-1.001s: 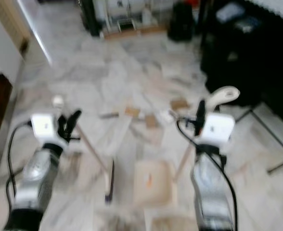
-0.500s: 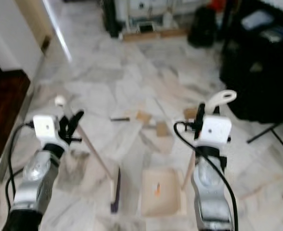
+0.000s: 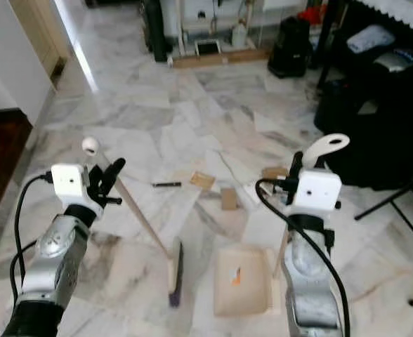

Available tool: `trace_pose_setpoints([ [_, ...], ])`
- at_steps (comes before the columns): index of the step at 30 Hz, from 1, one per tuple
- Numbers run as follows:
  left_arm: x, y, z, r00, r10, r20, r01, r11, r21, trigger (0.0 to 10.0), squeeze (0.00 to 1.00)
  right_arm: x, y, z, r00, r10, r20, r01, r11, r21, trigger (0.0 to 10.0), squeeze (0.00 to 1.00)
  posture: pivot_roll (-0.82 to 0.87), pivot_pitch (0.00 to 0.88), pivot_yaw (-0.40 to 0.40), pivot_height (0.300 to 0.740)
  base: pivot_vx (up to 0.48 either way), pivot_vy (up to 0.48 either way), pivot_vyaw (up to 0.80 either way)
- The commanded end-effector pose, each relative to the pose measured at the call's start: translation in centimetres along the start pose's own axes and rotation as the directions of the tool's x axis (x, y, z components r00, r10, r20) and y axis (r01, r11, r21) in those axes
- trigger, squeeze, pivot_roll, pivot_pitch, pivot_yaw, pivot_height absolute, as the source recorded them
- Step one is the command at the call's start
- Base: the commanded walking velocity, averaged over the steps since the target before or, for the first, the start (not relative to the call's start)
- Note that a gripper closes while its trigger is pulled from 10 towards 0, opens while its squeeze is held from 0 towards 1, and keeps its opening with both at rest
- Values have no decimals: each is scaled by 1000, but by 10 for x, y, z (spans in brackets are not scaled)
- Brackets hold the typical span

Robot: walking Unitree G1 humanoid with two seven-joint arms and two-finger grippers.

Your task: Sweep floor

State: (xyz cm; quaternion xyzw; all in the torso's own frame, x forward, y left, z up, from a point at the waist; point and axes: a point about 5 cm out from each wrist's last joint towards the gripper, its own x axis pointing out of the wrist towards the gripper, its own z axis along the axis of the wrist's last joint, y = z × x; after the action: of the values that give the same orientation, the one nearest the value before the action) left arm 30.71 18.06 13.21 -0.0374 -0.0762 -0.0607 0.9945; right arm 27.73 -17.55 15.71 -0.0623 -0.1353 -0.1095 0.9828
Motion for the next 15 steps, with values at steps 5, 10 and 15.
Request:
trace_pose_setpoints([
  [5, 4, -4, 10, 999, -13, 43, 13, 1000, 11, 10000, 0, -1, -3, 6, 1000, -9, 25, 8, 1000, 30, 10000, 0, -37, 81, 48, 740, 262, 0, 0],
  [10, 4, -5, 10, 999, -16, 42, 16, 1000, 8, 10000, 0, 0, -5, 6, 1000, -9, 21, 8, 1000, 30, 10000, 0, -38, 79, 46, 740, 262, 0, 0],
  [15, 4, -6, 9, 999, -16, 40, 16, 1000, 4, 10000, 0, 1, -2, 6, 1000, 4, 22, -5, 999, 38, 10000, 0, -39, 73, 40, 740, 263, 0, 0],
])
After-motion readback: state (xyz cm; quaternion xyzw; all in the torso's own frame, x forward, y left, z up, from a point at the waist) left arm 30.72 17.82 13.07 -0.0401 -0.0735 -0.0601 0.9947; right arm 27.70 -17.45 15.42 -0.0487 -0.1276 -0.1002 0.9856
